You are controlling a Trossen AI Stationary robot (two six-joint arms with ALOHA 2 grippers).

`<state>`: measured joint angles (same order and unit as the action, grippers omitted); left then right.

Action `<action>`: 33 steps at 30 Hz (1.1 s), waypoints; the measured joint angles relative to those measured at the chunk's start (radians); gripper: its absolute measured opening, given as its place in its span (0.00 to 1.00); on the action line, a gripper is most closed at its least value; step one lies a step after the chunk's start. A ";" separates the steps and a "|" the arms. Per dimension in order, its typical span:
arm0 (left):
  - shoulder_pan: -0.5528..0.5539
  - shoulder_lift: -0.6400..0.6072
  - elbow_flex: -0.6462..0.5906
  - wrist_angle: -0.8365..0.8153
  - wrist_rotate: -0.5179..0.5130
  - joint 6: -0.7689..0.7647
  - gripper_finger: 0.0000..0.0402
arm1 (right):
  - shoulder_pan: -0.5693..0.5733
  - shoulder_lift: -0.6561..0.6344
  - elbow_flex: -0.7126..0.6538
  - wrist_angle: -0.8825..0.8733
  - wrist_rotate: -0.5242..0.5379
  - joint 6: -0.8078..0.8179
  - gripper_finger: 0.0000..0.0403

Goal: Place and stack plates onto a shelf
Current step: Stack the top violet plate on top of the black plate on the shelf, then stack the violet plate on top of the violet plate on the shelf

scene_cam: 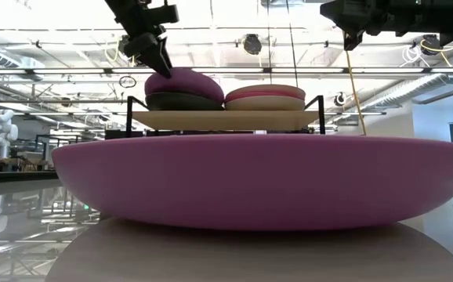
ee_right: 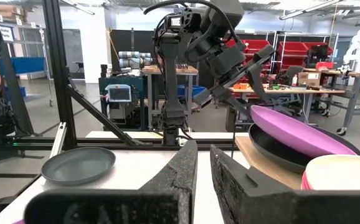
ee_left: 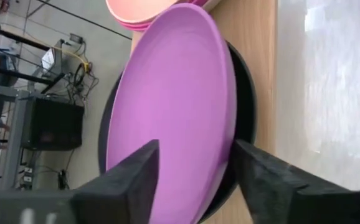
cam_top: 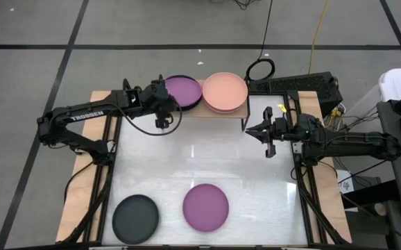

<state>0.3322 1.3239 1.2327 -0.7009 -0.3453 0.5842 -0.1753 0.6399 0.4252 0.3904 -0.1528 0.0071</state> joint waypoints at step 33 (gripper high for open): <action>-0.320 -0.500 -0.141 0.098 -0.108 -0.551 0.59 | 0.043 0.055 0.000 -0.002 -0.017 0.059 0.08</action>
<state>0.0124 0.8236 1.0918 -0.6026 -0.4534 0.0334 -0.1322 0.6945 0.4255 0.3880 -0.1702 0.0659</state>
